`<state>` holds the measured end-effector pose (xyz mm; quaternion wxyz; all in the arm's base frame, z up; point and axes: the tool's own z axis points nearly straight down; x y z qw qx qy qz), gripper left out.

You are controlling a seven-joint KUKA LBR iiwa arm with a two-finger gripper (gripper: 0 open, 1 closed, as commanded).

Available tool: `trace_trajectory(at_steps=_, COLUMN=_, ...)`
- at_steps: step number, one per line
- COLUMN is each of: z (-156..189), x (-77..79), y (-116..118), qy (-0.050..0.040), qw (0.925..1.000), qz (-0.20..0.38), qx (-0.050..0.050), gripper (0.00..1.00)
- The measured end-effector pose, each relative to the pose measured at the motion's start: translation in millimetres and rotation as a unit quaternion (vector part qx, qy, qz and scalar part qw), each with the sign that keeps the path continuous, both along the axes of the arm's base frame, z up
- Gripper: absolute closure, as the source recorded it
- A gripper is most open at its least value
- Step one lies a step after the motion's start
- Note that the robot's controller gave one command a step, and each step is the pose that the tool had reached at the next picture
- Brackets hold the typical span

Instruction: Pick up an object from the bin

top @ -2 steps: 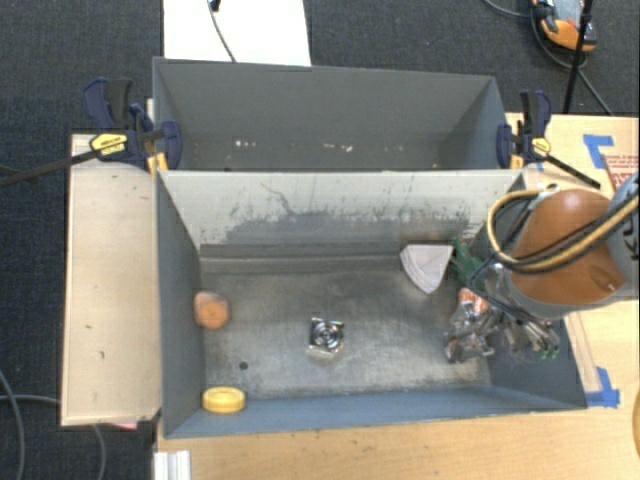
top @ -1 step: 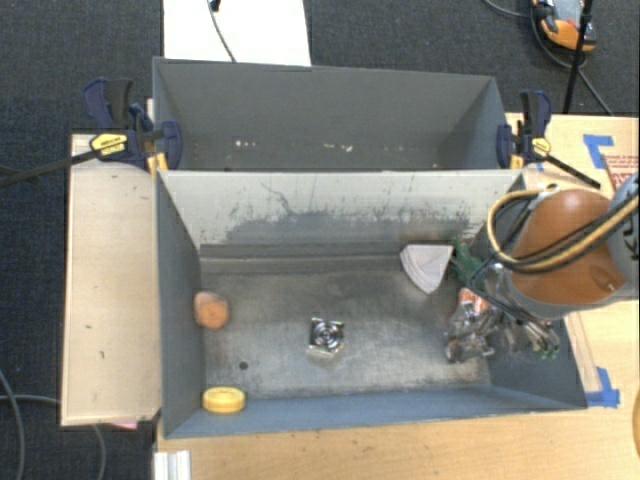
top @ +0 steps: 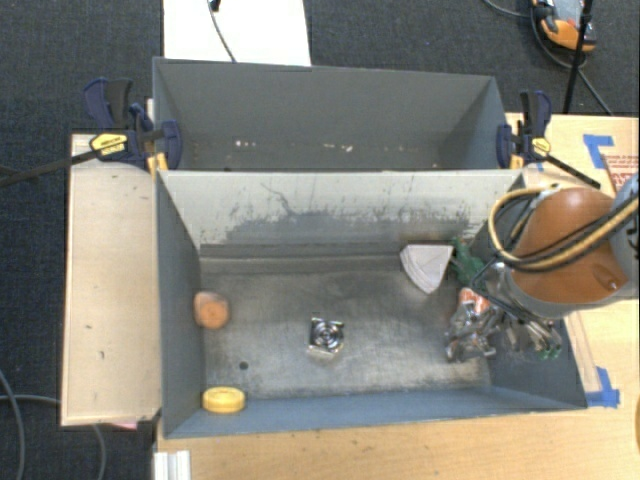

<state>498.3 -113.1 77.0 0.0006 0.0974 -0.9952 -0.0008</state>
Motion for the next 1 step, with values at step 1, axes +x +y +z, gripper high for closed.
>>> trace_trajectory(at_steps=1, z=14.0, x=0.4, y=-0.1, qy=-0.0008, qw=1.0000, qz=-0.001, qx=0.000, gripper=1.00)
